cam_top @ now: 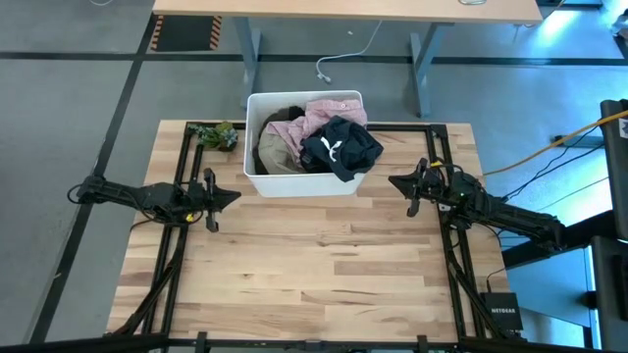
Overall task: Sort clothes
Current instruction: Return to Home Position
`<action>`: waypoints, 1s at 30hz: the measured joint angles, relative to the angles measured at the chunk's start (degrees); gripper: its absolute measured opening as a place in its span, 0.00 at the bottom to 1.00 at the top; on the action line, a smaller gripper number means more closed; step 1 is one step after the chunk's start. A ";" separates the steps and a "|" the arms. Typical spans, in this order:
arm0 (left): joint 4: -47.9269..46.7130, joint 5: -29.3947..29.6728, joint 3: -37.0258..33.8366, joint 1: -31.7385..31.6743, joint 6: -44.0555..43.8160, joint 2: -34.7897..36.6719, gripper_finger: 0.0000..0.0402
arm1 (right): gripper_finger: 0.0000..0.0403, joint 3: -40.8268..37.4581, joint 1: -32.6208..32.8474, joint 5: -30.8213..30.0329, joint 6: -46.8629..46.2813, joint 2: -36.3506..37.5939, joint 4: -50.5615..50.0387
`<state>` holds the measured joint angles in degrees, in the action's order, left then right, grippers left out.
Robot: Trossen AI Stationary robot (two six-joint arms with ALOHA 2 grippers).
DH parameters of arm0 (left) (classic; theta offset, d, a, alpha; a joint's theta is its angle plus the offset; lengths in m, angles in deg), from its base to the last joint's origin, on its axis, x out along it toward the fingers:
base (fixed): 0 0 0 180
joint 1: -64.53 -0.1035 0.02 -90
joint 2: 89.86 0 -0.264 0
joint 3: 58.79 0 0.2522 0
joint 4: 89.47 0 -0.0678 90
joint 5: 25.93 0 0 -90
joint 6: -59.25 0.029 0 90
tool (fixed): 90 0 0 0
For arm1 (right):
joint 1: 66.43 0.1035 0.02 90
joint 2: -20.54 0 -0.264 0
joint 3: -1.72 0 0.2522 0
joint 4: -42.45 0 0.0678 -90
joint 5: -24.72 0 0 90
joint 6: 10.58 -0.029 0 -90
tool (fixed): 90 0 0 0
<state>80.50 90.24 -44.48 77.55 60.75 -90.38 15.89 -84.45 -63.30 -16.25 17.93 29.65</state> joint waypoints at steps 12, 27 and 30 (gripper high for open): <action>0.02 0.02 -0.02 -0.01 0.41 -0.01 0.02 | 0.10 -0.02 0.02 0.00 -0.02 0.00 0.00; 0.02 0.02 -0.02 -0.01 -0.09 -0.01 0.02 | 0.10 -0.02 0.02 0.02 -0.01 0.00 0.00; 0.02 0.02 -0.02 -0.01 0.17 -0.01 0.02 | 0.10 -0.02 0.02 0.00 -0.02 0.00 0.00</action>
